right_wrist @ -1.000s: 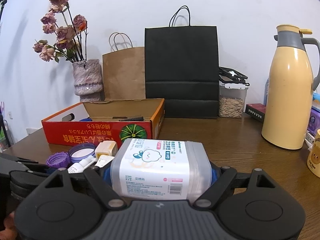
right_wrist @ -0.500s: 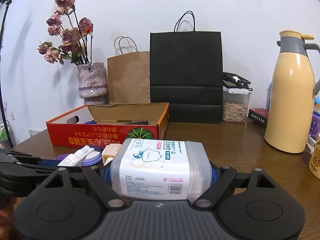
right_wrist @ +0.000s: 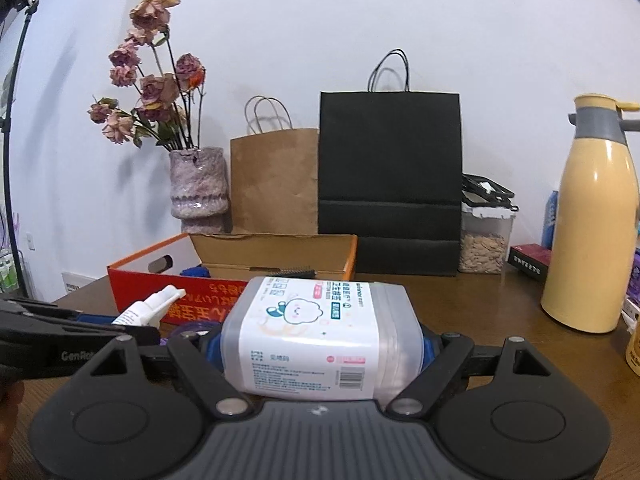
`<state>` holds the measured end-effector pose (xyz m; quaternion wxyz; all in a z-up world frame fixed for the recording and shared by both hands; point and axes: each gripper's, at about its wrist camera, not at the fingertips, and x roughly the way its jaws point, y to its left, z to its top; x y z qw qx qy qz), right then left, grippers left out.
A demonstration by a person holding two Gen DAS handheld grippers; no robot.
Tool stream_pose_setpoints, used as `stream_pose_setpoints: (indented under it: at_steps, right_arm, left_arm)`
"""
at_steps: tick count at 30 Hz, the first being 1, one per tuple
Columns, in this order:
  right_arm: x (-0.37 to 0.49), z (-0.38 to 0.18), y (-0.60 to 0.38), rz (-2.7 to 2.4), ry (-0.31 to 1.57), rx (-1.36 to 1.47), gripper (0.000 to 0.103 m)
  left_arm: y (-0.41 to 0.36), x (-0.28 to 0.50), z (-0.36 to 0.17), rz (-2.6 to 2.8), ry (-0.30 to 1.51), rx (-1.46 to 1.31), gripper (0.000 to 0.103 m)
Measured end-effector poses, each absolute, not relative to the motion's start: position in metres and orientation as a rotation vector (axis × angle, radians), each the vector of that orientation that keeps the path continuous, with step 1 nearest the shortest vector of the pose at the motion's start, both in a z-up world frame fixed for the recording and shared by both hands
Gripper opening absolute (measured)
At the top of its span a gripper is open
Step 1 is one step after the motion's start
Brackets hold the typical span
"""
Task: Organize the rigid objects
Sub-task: 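Carry the spray bottle and white container over the red box with both tools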
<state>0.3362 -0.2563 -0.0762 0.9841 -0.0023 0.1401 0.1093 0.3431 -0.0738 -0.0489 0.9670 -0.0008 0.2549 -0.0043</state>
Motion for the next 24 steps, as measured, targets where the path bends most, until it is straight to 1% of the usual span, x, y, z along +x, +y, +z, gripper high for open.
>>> stream_pose_setpoints:
  at_steps: [12,24]
  right_arm:
    - [0.35,-0.061,-0.223,0.249,0.265,-0.058,0.082]
    - [0.382,-0.048,-0.197,0.253,0.237,-0.033,0.082]
  left_arm:
    - [-0.044,0.356,-0.025,0.025,0.452,-0.049,0.029]
    - [-0.02,0.389,-0.01,0.067,0.409,-0.095,0.029]
